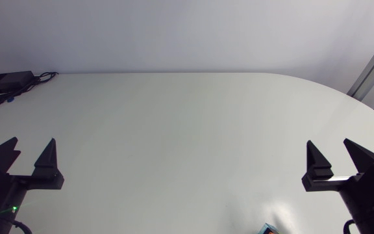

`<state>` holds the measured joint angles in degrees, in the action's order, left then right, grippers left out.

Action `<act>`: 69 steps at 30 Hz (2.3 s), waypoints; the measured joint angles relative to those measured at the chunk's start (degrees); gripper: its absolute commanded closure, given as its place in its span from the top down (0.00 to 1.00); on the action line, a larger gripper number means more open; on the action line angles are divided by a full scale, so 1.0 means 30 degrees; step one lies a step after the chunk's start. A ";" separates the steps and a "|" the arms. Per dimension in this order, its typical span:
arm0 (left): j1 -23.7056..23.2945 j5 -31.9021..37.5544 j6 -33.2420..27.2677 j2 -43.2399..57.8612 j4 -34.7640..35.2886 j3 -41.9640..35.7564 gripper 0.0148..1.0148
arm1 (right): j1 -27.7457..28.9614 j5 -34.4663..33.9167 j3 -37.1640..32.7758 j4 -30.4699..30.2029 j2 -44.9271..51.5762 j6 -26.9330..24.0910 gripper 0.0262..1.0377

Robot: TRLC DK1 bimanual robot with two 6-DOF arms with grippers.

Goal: Disassemble duplo

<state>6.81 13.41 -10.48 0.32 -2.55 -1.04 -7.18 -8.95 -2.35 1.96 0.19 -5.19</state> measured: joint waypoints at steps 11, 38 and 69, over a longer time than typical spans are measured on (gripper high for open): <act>-0.1020 -0.0066 -0.0044 -0.0007 0.0007 0.0000 0.93 | -0.0044 0.0000 0.0000 -0.0007 0.0000 0.0007 0.96; -0.0270 -0.0095 0.0386 0.1457 0.2404 -0.3978 0.84 | -0.1115 0.0503 -0.2681 -0.2266 0.0918 0.0022 0.96; 0.1348 -0.7781 -0.3636 1.8389 0.8874 -1.3304 0.89 | 0.0175 0.4430 -1.1300 -0.9194 1.2568 0.1741 0.96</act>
<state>10.85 -9.93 -21.39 55.48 24.08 -40.95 -6.66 4.34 -36.25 -25.63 37.89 0.03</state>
